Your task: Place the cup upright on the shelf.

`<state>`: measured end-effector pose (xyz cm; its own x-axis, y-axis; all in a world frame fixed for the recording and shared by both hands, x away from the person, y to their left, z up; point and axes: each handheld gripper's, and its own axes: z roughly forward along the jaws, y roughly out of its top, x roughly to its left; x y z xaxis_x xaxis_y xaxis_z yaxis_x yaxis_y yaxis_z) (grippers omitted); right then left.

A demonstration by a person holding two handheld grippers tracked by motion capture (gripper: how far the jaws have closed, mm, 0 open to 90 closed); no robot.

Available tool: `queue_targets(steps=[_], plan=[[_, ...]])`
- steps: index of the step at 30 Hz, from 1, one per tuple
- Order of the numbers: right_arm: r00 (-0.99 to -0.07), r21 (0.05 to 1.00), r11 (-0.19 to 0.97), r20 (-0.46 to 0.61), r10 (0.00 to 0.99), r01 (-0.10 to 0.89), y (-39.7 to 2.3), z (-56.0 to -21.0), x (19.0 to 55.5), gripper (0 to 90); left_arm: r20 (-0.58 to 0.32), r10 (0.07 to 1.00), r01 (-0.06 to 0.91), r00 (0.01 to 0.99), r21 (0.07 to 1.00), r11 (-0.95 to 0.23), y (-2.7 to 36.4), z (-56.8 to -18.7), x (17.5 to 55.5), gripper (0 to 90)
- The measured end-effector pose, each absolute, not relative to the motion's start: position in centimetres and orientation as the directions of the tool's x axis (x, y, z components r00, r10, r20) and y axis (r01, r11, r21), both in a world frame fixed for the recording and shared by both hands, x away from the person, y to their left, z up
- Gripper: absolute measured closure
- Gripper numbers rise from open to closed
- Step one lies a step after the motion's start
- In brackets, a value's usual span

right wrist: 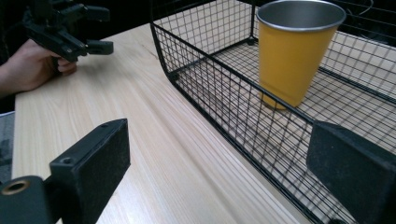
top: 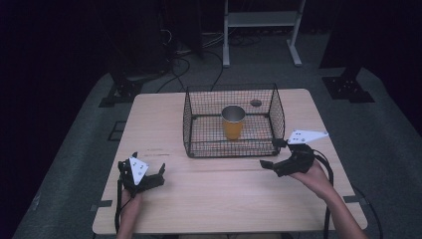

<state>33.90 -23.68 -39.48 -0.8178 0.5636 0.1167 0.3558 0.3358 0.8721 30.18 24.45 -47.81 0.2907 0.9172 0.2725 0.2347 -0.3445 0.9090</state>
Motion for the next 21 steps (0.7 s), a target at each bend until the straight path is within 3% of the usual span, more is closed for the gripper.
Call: queue_targets(steps=[13,21], plan=[[-0.803,0.881,0.316,0.111,0.586,0.353,-24.7,-40.7,32.4,5.7,0.273,0.917,0.236,0.291,0.908,-0.345,24.5,-47.8,30.2,0.0],[-0.751,0.925,0.191,0.133,0.647,0.329,-25.4,-43.4,28.5,5.7,0.269,0.919,0.237,0.287,0.91,-0.341,24.5,-47.8,30.2,0.0]])
